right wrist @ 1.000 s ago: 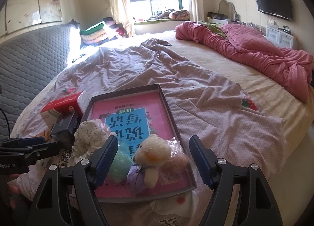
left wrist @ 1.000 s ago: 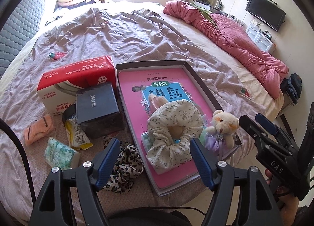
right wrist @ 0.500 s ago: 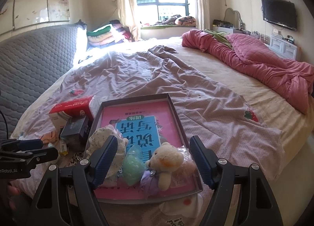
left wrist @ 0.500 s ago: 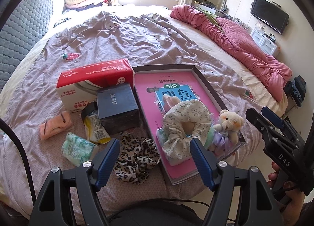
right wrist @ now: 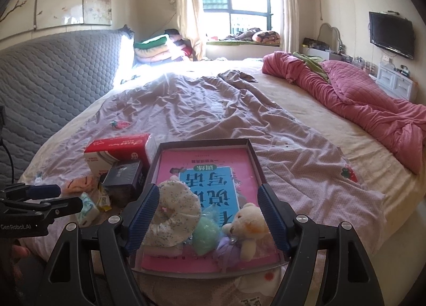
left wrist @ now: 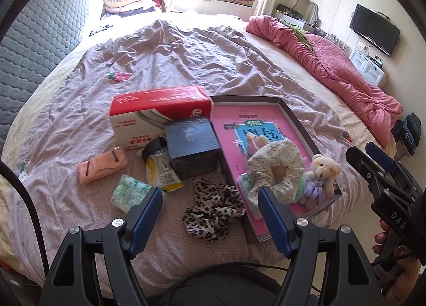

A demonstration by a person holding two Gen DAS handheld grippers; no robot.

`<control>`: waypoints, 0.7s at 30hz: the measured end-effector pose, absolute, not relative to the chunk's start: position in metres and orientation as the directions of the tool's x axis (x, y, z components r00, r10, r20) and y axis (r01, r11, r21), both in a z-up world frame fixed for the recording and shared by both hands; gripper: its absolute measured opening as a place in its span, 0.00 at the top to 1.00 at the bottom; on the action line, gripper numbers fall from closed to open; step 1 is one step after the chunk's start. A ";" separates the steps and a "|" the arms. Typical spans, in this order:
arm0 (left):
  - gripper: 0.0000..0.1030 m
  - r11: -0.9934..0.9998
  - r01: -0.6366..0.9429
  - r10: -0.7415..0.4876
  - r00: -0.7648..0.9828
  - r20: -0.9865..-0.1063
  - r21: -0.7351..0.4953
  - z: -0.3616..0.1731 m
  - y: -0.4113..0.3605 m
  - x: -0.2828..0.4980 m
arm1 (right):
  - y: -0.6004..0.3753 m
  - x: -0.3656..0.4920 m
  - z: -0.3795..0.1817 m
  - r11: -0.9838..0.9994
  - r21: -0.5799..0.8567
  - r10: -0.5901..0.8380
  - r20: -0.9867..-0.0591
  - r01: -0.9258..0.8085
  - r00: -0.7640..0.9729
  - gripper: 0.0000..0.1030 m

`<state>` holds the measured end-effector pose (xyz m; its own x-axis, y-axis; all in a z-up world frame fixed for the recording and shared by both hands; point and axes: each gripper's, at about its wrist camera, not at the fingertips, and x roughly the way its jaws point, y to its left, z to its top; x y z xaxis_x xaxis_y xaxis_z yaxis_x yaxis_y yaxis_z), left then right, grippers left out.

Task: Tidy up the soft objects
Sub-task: 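Withdraw both open tools from the tray toward the leopard-print scrunchie, then move the left tool to the mint-green tissue pack while the right tool approaches the leopard scrunchie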

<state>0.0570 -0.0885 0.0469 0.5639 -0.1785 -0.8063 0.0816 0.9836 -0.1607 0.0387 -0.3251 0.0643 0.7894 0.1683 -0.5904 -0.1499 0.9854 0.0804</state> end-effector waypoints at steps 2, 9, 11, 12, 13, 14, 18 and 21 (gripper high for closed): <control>0.29 0.985 0.065 -0.170 0.566 -0.806 -0.163 0.048 -0.078 0.056 | -0.319 0.038 0.067 0.984 0.075 0.175 -0.588 -0.162 0.790 0.25; 0.29 0.987 0.012 -0.137 0.566 -0.813 -0.159 0.044 -0.044 0.053 | -0.292 0.034 0.071 0.972 0.039 0.208 -0.589 -0.230 0.781 0.25; 0.29 0.987 -0.009 -0.130 0.564 -0.815 -0.163 0.042 -0.033 0.052 | -0.285 0.034 0.071 0.967 0.031 0.221 -0.592 -0.251 0.775 0.25; 0.29 0.985 -0.018 -0.130 0.564 -0.816 -0.169 0.041 -0.028 0.051 | -0.281 0.033 0.071 0.965 0.027 0.227 -0.593 -0.262 0.773 0.25; 0.29 0.985 -0.028 -0.128 0.563 -0.817 -0.173 0.040 -0.022 0.050 | -0.276 0.032 0.071 0.962 0.022 0.233 -0.594 -0.274 0.770 0.25; 0.29 0.984 -0.036 -0.124 0.562 -0.818 -0.174 0.039 -0.017 0.049 | -0.272 0.032 0.070 0.959 0.017 0.238 -0.596 -0.284 0.767 0.25; 0.29 0.981 -0.069 -0.111 0.562 -0.820 -0.180 0.035 0.001 0.045 | -0.256 0.030 0.067 0.945 0.001 0.260 -0.607 -0.327 0.751 0.25; 0.29 0.980 -0.093 -0.096 0.559 -0.824 -0.177 0.031 0.013 0.042 | -0.243 0.027 0.064 0.933 -0.015 0.275 -0.615 -0.360 0.739 0.25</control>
<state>0.0425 0.0133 0.0310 0.5592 -0.0956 -0.8235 -0.0935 0.9797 -0.1772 0.0273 -0.2434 0.0638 0.7390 0.2754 -0.6149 -0.3598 0.9329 -0.0145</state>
